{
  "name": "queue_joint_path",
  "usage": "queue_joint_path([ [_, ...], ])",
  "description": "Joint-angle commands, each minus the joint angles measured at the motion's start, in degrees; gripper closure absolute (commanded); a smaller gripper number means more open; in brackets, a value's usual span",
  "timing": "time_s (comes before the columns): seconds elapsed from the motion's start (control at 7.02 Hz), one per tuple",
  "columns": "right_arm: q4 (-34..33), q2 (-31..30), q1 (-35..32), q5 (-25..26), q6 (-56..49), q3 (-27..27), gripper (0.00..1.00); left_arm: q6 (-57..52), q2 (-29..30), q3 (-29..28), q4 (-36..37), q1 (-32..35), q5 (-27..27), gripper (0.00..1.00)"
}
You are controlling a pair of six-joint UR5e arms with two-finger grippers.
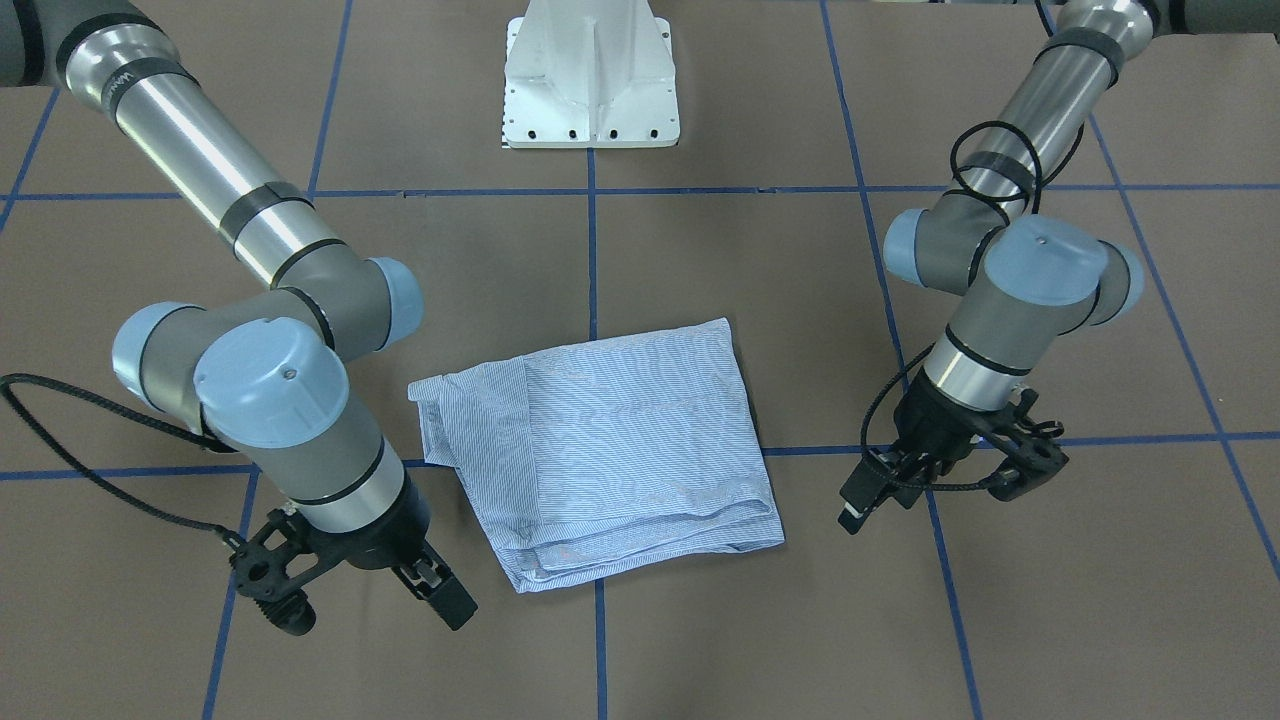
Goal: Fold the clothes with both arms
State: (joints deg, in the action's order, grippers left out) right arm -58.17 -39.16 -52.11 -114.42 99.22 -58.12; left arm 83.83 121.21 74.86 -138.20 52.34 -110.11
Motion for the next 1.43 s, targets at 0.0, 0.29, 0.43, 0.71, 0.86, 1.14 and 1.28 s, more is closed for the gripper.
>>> queue_joint_path([
  [0.0,-0.3,-8.7,-4.6,-6.8,-17.7,-4.4,0.00,-18.4,-7.3,5.3,0.3,3.5,-5.7,0.02],
  [0.29,-4.3,-15.1,-12.5,-15.6,-35.2,-6.5,0.00,-34.7,-11.8,6.8,0.5,7.8,-9.9,0.02],
  [0.43,-7.8,-17.1,-16.1,-17.5,-45.2,-7.2,0.00,-42.6,-14.0,6.7,0.6,11.3,-12.6,0.01],
  [0.71,-16.5,-20.2,-23.1,-18.3,-63.1,-9.2,0.00,-61.2,-18.3,6.3,0.6,20.9,-20.1,0.01],
  [0.86,-17.0,-22.9,-26.2,-19.0,-72.8,-9.3,0.00,-67.4,-20.0,6.2,1.6,23.8,-21.4,0.01],
  [1.14,-17.6,-27.7,-32.2,-21.4,-83.7,-9.5,0.00,-82.3,-21.5,6.3,10.8,30.0,-25.1,0.01],
  [1.28,-19.5,-29.9,-35.1,-21.4,-90.7,-9.5,0.00,-86.3,-21.5,6.4,15.5,32.2,-27.1,0.01],
])
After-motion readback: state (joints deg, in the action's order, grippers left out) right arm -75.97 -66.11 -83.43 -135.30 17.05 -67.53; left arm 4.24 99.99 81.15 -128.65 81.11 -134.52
